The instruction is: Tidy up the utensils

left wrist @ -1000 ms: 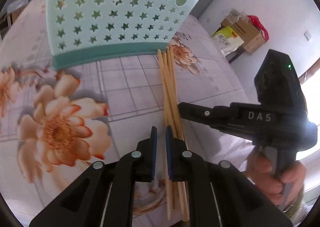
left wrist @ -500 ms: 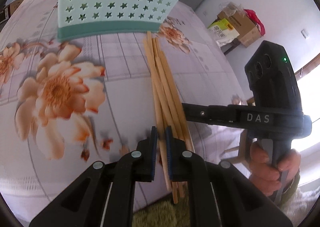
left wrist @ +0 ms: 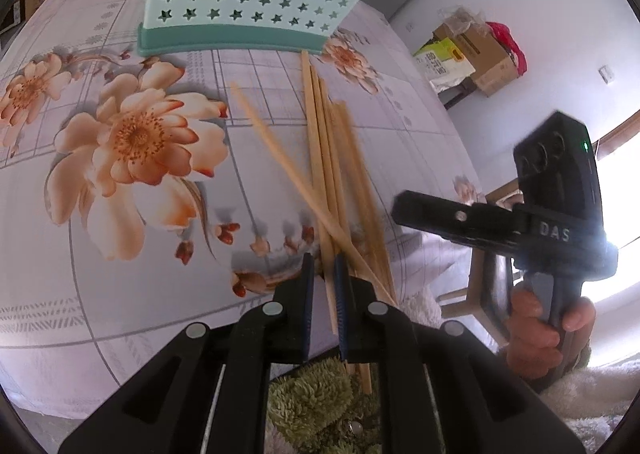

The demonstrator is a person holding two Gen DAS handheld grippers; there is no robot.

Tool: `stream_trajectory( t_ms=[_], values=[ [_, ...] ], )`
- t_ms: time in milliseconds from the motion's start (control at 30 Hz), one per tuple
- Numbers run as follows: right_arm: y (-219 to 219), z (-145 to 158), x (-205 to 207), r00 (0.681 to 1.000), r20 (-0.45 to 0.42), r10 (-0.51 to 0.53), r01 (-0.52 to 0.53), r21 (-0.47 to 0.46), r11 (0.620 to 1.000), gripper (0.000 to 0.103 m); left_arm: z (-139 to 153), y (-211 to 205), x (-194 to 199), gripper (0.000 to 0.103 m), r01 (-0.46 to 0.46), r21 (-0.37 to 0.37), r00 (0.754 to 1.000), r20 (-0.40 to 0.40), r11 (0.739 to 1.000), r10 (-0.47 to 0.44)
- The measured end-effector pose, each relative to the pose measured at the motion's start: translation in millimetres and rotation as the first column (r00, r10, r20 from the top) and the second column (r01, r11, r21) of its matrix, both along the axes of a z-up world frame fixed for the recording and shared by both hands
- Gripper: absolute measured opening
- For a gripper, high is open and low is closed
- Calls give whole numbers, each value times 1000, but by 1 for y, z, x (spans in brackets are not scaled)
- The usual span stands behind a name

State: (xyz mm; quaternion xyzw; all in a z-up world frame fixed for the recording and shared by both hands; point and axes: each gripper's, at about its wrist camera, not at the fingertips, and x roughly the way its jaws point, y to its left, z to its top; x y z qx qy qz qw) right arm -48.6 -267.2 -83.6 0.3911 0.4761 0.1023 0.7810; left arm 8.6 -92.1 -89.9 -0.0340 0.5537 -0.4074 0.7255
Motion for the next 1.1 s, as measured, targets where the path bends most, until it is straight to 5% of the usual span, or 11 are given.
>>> stream_trajectory(
  t_ms=[333, 500, 667, 833, 1100],
  values=[
    [18, -1, 15, 1000, 17, -5, 6, -75, 997, 35, 2, -2, 12, 12, -16, -26, 1000, 7, 1000, 16],
    [20, -6, 23, 1000, 0, -29, 29, -160, 987, 6, 3, -2, 22, 15, -34, -38, 999, 14, 999, 35],
    [14, -8, 34, 999, 18, -46, 48, -184, 982, 5, 2, 0, 37, 23, -54, -63, 999, -9, 997, 53],
    [7, -5, 45, 997, 39, -70, 77, -252, 965, 4, 6, 2, 47, 43, -48, -79, 999, -20, 996, 46],
    [-4, -3, 54, 992, 57, -114, 126, -277, 952, 4, 10, -8, 62, 44, -97, -1, 994, 55, 995, 97]
  ],
)
